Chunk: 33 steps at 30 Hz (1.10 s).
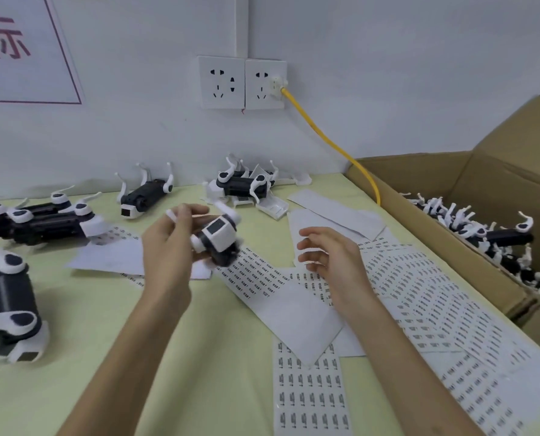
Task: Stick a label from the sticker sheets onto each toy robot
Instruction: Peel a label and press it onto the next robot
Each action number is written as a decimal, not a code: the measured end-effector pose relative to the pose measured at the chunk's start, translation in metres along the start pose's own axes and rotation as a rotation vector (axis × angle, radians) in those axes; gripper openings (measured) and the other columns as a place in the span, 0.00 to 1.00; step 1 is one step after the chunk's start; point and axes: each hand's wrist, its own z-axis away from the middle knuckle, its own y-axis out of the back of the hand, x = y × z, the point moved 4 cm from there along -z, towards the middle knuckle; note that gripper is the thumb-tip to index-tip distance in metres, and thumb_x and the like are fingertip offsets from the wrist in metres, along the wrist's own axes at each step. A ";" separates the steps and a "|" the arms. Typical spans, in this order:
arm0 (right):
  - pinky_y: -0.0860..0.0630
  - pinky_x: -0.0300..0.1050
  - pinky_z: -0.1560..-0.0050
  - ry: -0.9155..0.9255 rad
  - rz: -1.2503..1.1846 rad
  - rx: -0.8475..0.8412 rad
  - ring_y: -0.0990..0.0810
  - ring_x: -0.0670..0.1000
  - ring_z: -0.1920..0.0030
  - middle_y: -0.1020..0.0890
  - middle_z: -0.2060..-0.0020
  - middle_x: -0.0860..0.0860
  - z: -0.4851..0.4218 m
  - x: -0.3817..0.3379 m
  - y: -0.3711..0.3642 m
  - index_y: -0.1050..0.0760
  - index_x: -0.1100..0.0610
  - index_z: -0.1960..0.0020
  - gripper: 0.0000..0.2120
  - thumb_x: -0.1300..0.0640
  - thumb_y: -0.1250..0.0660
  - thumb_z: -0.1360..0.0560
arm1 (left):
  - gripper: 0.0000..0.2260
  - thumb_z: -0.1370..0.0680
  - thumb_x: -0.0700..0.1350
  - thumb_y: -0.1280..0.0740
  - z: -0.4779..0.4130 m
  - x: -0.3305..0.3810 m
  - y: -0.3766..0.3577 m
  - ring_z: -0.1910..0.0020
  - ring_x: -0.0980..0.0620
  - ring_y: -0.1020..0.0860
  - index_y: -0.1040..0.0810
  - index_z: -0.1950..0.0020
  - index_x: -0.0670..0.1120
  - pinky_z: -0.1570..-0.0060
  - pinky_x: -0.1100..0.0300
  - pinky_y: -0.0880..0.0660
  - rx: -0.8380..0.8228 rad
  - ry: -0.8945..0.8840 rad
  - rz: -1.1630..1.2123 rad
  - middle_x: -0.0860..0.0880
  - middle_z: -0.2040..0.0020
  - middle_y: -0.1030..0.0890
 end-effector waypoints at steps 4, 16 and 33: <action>0.22 0.45 0.49 0.067 0.015 -0.113 0.15 0.49 0.45 0.15 0.44 0.50 0.002 -0.005 -0.003 0.17 0.52 0.42 0.10 0.58 0.33 0.20 | 0.13 0.15 0.37 0.41 0.019 -0.017 -0.029 0.66 0.55 0.20 0.18 0.50 0.44 0.69 0.66 0.23 -0.140 0.427 0.556 0.49 0.58 0.16; 0.29 0.35 0.39 0.562 0.555 -0.283 0.25 0.43 0.36 0.22 0.38 0.41 0.018 -0.007 -0.021 0.28 0.45 0.29 0.35 0.55 0.18 0.33 | 0.14 0.26 0.36 0.37 0.040 -0.044 -0.046 0.43 0.48 0.20 0.19 0.43 0.39 0.67 0.63 0.18 -0.135 0.723 1.132 0.45 0.43 0.17; 0.21 0.66 0.54 0.284 0.095 -0.329 0.19 0.57 0.57 0.18 0.56 0.61 0.021 -0.008 -0.028 0.18 0.56 0.45 0.19 0.46 0.26 0.30 | 0.22 0.19 0.53 0.34 0.061 -0.037 -0.052 0.35 0.46 0.19 0.22 0.29 0.42 0.44 0.57 0.19 -0.417 0.341 0.512 0.42 0.34 0.17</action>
